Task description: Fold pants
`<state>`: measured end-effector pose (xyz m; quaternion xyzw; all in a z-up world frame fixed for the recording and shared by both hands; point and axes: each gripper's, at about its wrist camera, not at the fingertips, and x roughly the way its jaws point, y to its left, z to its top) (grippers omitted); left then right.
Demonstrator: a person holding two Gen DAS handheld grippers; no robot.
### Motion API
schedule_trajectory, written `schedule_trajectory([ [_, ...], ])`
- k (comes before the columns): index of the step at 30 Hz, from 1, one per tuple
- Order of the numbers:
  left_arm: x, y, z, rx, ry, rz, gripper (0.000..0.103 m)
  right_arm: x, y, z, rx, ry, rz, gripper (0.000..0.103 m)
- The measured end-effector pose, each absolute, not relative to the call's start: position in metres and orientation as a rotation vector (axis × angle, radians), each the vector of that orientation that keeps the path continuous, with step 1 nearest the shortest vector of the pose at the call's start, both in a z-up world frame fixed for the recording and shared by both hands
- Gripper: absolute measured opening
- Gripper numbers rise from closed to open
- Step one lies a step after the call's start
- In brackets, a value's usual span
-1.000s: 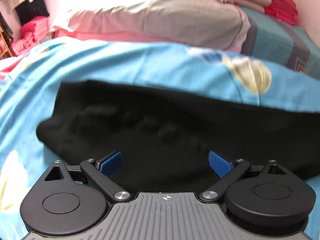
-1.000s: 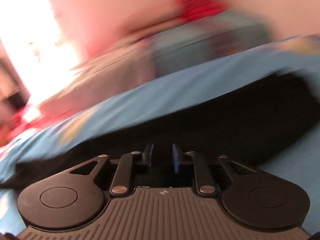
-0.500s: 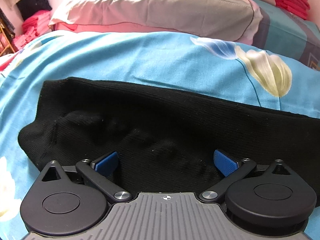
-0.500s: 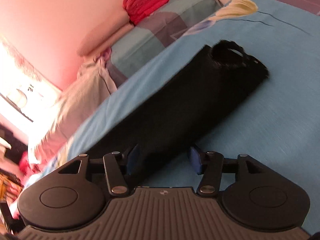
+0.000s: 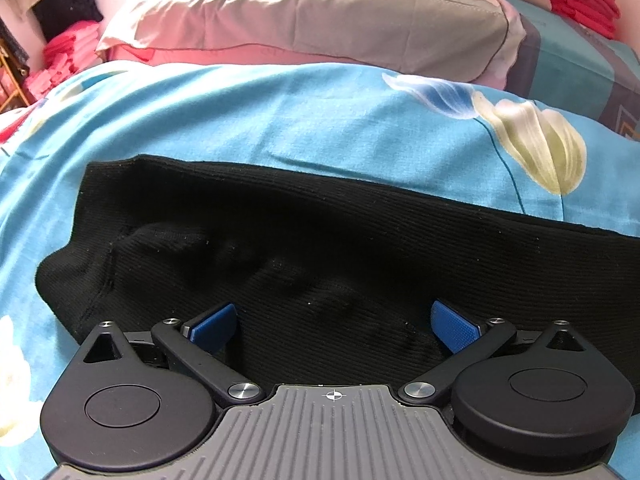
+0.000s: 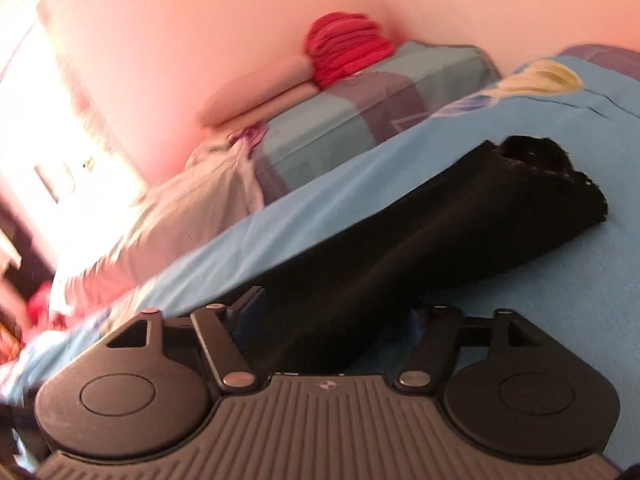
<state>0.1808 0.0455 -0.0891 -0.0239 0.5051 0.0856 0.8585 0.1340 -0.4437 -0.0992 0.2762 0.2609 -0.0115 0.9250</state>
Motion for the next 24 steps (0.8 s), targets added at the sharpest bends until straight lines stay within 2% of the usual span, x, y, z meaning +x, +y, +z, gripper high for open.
schedule_trajectory([
  [2, 0.181, 0.046, -0.090, -0.051, 1.059, 0.178, 0.103, 0.138, -0.441, -0.098, 0.606, 0.537, -0.065, 0.066],
  [4, 0.181, 0.046, -0.090, -0.051, 1.058, 0.177, 0.103, 0.142, -0.425, -0.095, 0.476, 0.567, -0.077, 0.058],
  [5, 0.181, 0.046, -0.090, -0.050, 1.059, 0.176, 0.103, 0.145, -0.417, -0.093, 0.396, 0.582, -0.087, 0.038],
  [6, 0.181, 0.046, -0.090, -0.050, 1.062, 0.174, 0.103, 0.147, -0.415, -0.094, 0.348, 0.590, -0.108, 0.032],
  [7, 0.182, 0.046, -0.089, -0.051, 1.065, 0.172, 0.103, 0.146, -0.418, -0.094, 0.350, 0.588, -0.112, 0.030],
  [9, 0.182, 0.047, -0.086, -0.050, 1.070, 0.166, 0.103, 0.147, -0.418, -0.091, 0.346, 0.600, -0.140, 0.027],
  [12, 0.177, 0.050, -0.074, -0.055, 1.063, 0.163, 0.103, 0.145, -0.383, -0.073, 0.166, 0.551, -0.200, 0.026],
  [17, 0.157, 0.074, -0.046, -0.083, 0.991, 0.176, 0.103, 0.121, -0.272, -0.041, -0.292, 0.310, -0.152, 0.026],
  [20, 0.149, 0.094, -0.037, -0.104, 0.969, 0.213, 0.103, 0.094, -0.181, -0.061, -0.571, 0.174, 0.015, 0.026],
  [23, 0.143, 0.112, -0.034, -0.127, 0.962, 0.240, 0.103, 0.082, -0.105, -0.123, -0.874, 0.204, 0.201, 0.040],
  [24, 0.140, 0.117, -0.034, -0.126, 0.966, 0.247, 0.103, 0.083, -0.087, -0.147, -0.997, 0.251, 0.255, 0.018],
])
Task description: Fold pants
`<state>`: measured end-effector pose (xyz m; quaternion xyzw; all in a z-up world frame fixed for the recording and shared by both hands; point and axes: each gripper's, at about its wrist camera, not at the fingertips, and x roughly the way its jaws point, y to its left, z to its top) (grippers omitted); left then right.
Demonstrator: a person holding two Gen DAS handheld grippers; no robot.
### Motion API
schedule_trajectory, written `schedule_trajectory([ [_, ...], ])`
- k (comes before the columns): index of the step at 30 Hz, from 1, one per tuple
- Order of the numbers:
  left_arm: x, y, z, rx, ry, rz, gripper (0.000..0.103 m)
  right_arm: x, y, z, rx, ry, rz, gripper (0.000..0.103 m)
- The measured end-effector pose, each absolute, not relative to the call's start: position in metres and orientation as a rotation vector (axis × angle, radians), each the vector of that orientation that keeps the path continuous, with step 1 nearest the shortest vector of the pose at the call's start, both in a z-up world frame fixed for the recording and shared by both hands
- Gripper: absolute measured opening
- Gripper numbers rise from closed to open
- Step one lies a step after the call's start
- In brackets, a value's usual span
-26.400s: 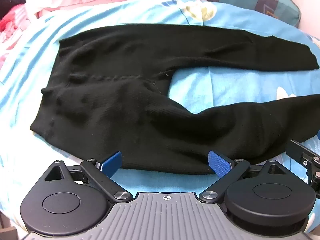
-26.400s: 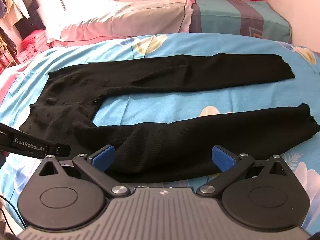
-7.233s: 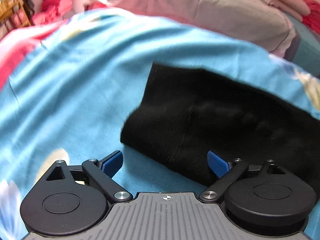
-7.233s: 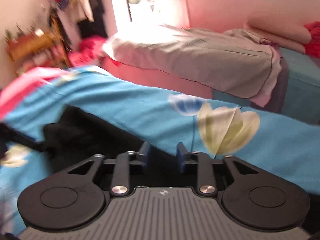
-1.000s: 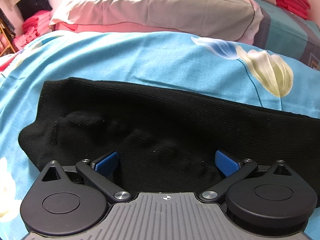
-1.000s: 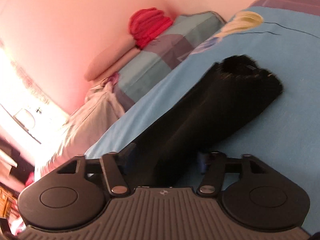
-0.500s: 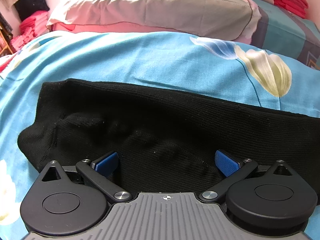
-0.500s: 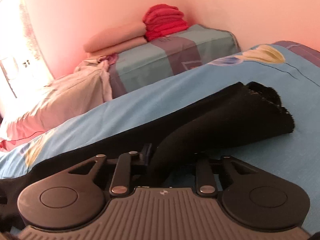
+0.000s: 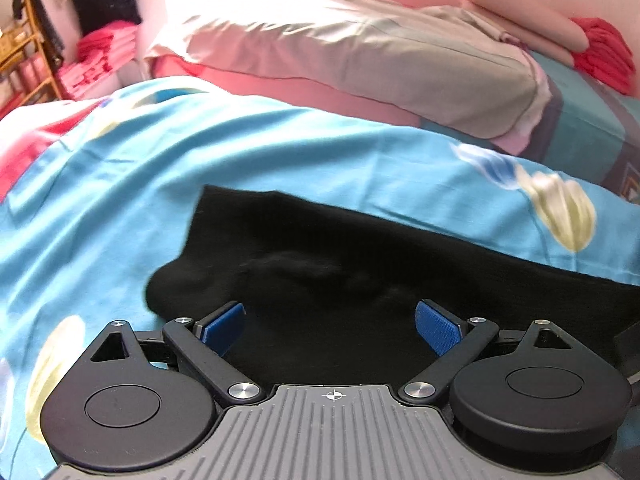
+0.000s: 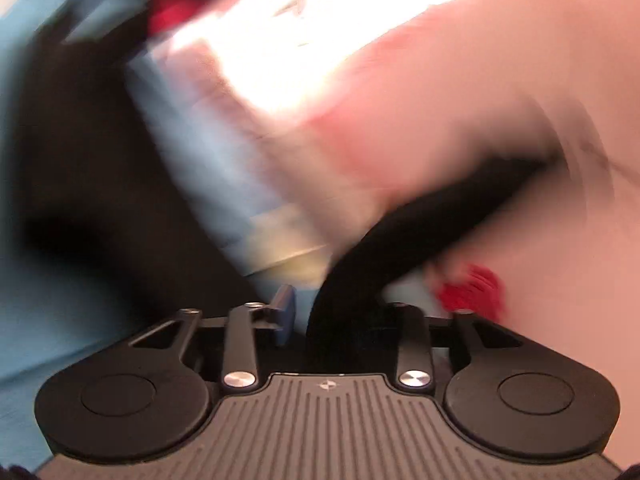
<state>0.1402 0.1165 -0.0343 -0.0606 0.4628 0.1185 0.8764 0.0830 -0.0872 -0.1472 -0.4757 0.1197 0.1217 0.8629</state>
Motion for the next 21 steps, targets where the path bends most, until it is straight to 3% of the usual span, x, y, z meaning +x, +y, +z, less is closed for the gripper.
schedule_trajectory([
  [1, 0.139, 0.119, -0.035, -0.125, 0.969, 0.250, 0.103, 0.081, -0.080, -0.161, -1.057, 0.249, 0.273, 0.014],
  [9, 0.137, 0.120, -0.022, -0.133, 0.928, 0.203, 0.103, 0.082, -0.100, -0.138, -0.977, 0.209, 0.234, 0.015],
  [14, 0.155, 0.083, -0.020, -0.142, 0.901, 0.129, 0.103, 0.085, -0.089, -0.164, -1.089, 0.258, 0.242, 0.016],
  [16, 0.164, 0.059, -0.029, -0.133, 0.905, 0.087, 0.103, 0.084, -0.091, -0.161, -1.043, 0.270, 0.225, 0.021],
  [21, 0.187, 0.009, -0.082, -0.035, 1.013, 0.071, 0.103, 0.081, -0.102, -0.159, -1.042, 0.244, 0.189, 0.049],
])
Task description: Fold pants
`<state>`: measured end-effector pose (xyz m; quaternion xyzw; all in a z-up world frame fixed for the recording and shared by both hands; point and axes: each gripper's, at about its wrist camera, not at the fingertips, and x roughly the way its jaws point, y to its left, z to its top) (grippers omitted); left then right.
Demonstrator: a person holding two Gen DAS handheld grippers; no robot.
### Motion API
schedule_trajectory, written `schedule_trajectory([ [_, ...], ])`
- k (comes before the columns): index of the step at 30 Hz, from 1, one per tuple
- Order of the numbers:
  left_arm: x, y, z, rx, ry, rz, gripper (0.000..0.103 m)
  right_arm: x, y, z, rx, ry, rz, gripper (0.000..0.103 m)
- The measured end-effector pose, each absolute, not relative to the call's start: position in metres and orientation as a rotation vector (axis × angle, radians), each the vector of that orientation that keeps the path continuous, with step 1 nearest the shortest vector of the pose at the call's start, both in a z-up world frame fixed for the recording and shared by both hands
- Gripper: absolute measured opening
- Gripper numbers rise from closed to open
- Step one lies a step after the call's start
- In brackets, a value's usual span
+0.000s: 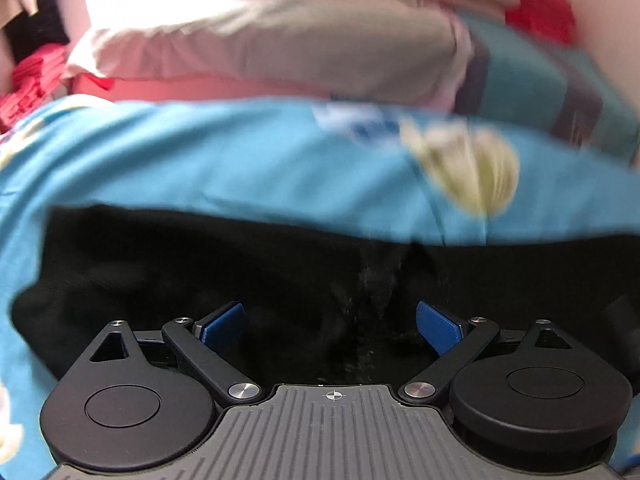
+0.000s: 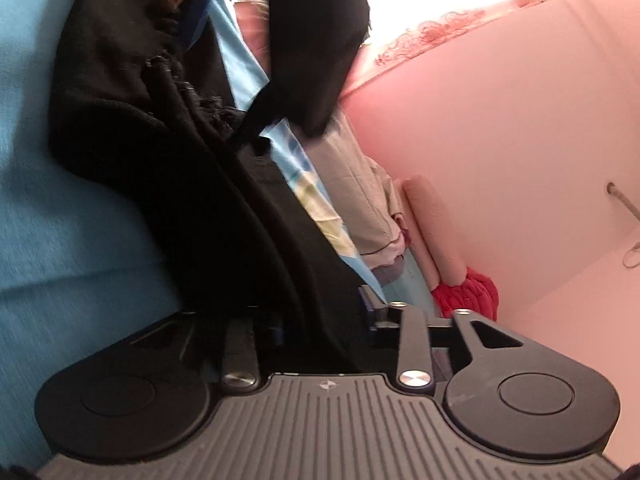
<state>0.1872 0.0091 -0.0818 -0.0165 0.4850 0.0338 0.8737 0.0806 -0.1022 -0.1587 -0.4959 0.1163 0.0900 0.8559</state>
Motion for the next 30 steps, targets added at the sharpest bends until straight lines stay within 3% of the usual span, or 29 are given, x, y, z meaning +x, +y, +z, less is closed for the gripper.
schedule_trajectory([
  [6, 0.183, 0.015, -0.088, -0.048, 0.983, 0.074, 0.103, 0.070, -0.166, -0.148, -0.972, 0.278, 0.084, 0.063],
  [12, 0.182, 0.007, -0.088, -0.004, 0.975, 0.080, 0.103, 0.074, -0.192, -0.126, -0.704, 0.399, -0.006, 0.058],
  [16, 0.181, 0.010, -0.088, -0.028, 0.979, 0.078, 0.103, 0.084, -0.190, -0.141, -0.921, 0.307, -0.019, 0.060],
  [17, 0.181, 0.010, -0.088, -0.031, 0.980, 0.074, 0.103, 0.090, -0.205, -0.141, -0.888, 0.341, -0.060, 0.071],
  [18, 0.181, 0.010, -0.088, -0.042, 0.982, 0.056, 0.103, 0.095, -0.221, -0.135, -0.805, 0.385, -0.054, 0.074],
  [19, 0.180, 0.008, -0.087, -0.041, 0.982, 0.048, 0.103, 0.098, -0.233, -0.128, -0.701, 0.426, -0.060, 0.074],
  [21, 0.180, 0.002, -0.088, -0.004, 0.972, 0.065, 0.103, 0.091, -0.218, -0.123, -0.677, 0.418, -0.057, 0.055],
  [25, 0.181, 0.005, -0.089, -0.022, 0.981, 0.060, 0.103, 0.077, -0.179, -0.139, -0.890, 0.328, 0.136, 0.054],
  [30, 0.180, -0.002, -0.083, -0.026, 1.000, 0.050, 0.103, 0.088, -0.232, -0.104, -0.699, 0.416, 0.027, 0.052],
])
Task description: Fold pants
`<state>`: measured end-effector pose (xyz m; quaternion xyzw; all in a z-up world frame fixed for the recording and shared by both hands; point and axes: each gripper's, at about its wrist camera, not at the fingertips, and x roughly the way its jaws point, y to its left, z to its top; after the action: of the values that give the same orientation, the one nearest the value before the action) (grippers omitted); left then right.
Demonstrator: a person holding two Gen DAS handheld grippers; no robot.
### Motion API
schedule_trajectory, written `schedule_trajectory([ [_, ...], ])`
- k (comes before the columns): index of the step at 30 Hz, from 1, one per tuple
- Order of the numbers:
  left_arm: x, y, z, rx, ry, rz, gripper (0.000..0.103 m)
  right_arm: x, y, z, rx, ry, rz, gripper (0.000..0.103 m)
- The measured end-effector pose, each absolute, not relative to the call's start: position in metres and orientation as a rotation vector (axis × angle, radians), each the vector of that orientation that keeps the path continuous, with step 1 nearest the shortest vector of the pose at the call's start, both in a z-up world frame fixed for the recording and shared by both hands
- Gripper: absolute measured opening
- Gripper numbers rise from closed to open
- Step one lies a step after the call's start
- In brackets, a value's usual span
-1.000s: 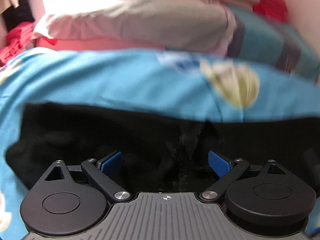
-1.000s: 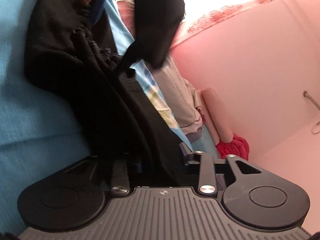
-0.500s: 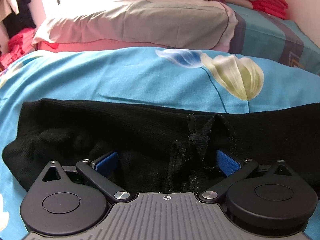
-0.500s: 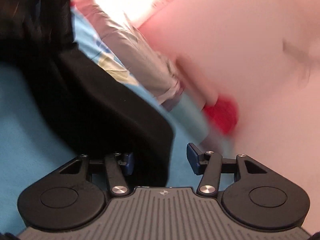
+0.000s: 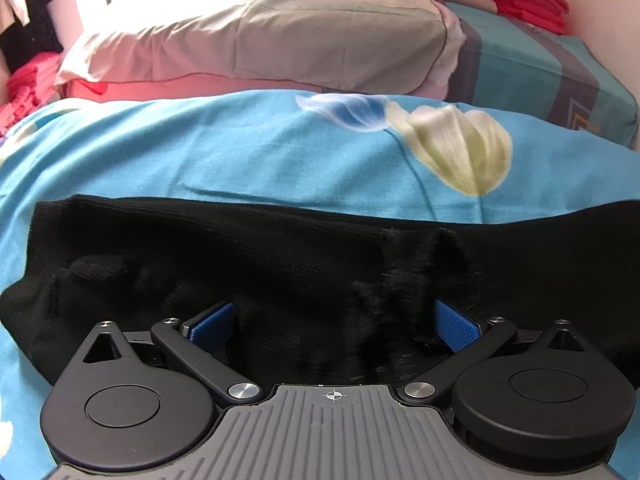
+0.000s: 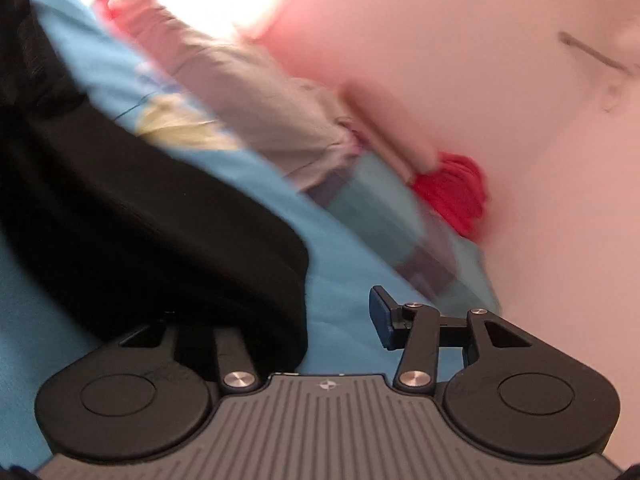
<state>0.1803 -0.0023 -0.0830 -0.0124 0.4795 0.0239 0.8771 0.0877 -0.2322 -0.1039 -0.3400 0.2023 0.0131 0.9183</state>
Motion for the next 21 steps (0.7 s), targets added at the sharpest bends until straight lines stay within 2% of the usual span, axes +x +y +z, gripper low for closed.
schedule_trajectory([
  [6, 0.175, -0.053, -0.077, 0.020, 1.011, -0.059, 0.103, 0.041, -0.270, -0.079, -0.674, 0.386, -0.068, 0.054],
  [8, 0.174, -0.064, -0.083, 0.054, 1.005, -0.078, 0.103, 0.055, -0.292, -0.098, -0.661, 0.535, -0.091, 0.060],
  [9, 0.173, -0.067, -0.084, 0.068, 0.987, -0.074, 0.103, 0.055, -0.295, -0.111, -0.681, 0.599, -0.049, 0.058],
  [11, 0.172, -0.066, -0.084, 0.070, 0.985, -0.079, 0.103, 0.041, -0.286, -0.119, -0.805, 0.503, -0.024, 0.060],
  [13, 0.174, -0.060, -0.085, 0.044, 0.997, -0.090, 0.103, 0.029, -0.279, -0.116, -0.884, 0.462, -0.002, 0.067],
  [16, 0.179, -0.057, -0.083, 0.033, 1.024, -0.101, 0.103, 0.013, -0.285, -0.093, -0.803, 0.460, 0.113, 0.068],
  [21, 0.182, -0.056, -0.074, 0.031, 1.042, -0.137, 0.103, -0.016, -0.303, -0.045, -0.548, 0.449, 0.322, 0.075],
])
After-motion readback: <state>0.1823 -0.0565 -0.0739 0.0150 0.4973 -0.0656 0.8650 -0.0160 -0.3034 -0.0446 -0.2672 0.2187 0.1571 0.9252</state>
